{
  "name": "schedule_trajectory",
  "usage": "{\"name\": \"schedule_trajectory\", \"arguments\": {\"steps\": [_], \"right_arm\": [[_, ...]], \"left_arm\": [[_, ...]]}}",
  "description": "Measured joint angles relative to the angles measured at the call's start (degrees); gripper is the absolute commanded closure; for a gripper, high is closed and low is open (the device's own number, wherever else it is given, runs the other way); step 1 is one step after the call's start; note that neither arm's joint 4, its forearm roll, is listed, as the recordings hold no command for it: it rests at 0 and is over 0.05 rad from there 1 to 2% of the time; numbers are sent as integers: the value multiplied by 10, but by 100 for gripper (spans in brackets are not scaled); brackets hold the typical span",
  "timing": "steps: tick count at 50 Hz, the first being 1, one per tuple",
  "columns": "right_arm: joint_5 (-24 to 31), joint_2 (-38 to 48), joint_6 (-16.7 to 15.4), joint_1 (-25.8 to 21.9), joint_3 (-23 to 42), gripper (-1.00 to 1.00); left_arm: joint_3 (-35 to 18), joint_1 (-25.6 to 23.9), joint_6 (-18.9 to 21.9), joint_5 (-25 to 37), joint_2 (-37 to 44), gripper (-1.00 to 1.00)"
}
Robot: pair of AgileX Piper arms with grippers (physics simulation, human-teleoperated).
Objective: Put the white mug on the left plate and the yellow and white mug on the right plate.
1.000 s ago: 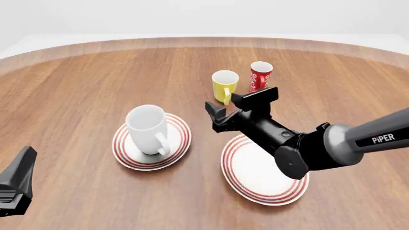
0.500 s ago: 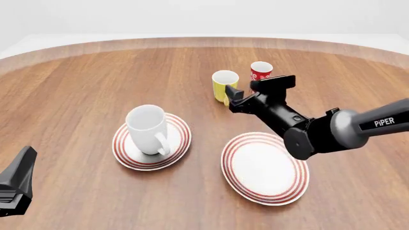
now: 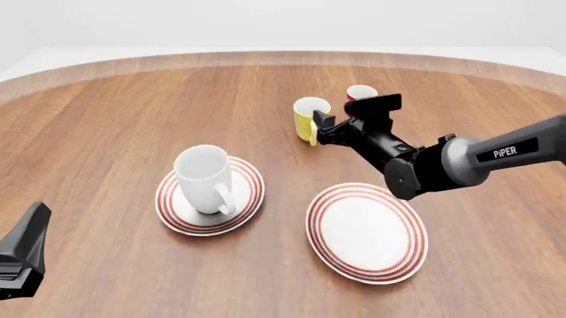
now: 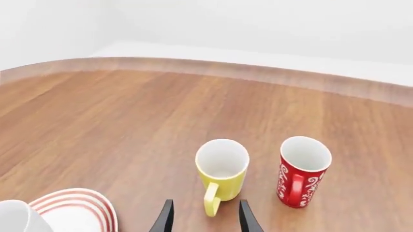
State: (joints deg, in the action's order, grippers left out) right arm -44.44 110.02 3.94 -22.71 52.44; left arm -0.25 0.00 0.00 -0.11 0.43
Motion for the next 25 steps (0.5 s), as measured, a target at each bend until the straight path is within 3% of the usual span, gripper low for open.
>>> {"name": "schedule_trajectory", "arguments": {"steps": [25], "right_arm": [[29,50,-3,2,65,-100]], "left_arm": [[0,0,0,0,0,-100]]}}
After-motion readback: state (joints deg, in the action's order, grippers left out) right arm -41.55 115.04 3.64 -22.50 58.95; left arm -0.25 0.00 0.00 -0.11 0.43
